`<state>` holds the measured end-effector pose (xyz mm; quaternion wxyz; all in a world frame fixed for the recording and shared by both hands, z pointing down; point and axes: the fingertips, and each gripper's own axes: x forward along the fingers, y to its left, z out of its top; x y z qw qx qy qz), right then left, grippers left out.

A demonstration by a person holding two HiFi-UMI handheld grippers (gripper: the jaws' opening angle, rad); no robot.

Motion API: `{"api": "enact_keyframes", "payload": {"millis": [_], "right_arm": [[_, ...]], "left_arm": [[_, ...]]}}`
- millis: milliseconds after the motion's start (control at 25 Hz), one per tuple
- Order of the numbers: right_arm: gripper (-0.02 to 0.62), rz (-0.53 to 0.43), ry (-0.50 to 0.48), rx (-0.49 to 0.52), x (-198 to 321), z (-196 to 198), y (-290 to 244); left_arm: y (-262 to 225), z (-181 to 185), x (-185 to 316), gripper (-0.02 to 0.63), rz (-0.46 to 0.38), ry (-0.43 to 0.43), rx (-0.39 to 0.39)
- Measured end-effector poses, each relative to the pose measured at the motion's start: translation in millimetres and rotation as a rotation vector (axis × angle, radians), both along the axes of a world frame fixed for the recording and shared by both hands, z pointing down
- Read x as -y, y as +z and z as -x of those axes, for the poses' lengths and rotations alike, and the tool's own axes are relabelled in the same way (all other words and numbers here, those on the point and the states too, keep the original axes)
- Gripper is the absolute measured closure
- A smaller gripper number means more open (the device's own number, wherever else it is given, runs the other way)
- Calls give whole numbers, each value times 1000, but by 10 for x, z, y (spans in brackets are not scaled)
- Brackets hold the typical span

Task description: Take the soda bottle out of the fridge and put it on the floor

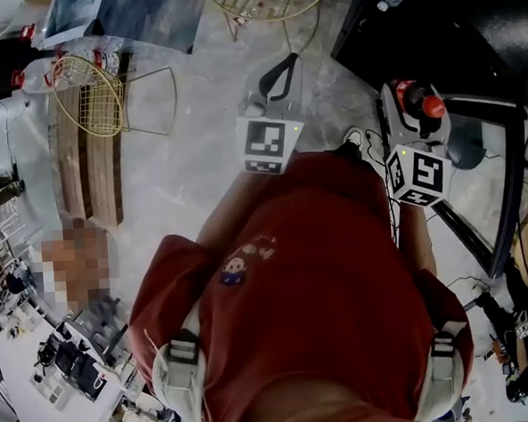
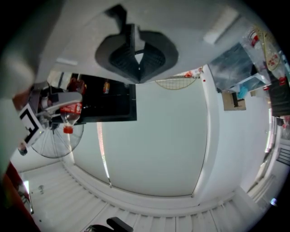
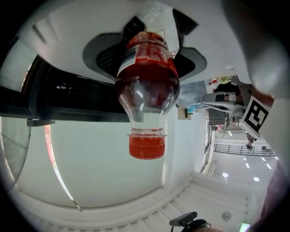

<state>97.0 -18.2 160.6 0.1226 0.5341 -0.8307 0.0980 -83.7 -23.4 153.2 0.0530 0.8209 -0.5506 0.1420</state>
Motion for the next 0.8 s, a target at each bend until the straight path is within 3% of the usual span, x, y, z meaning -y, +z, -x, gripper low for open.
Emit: {"api": "enact_keyframes", "payload": {"millis": [320,800], "right_arm": [[285,35,-22,10,-1,104,70],[285,86,-134,11,-10,364,306]], "left_arm": [[-17,224,1,606,4,-49,-10],[166,428,-138,606,30,-136,-4]]}}
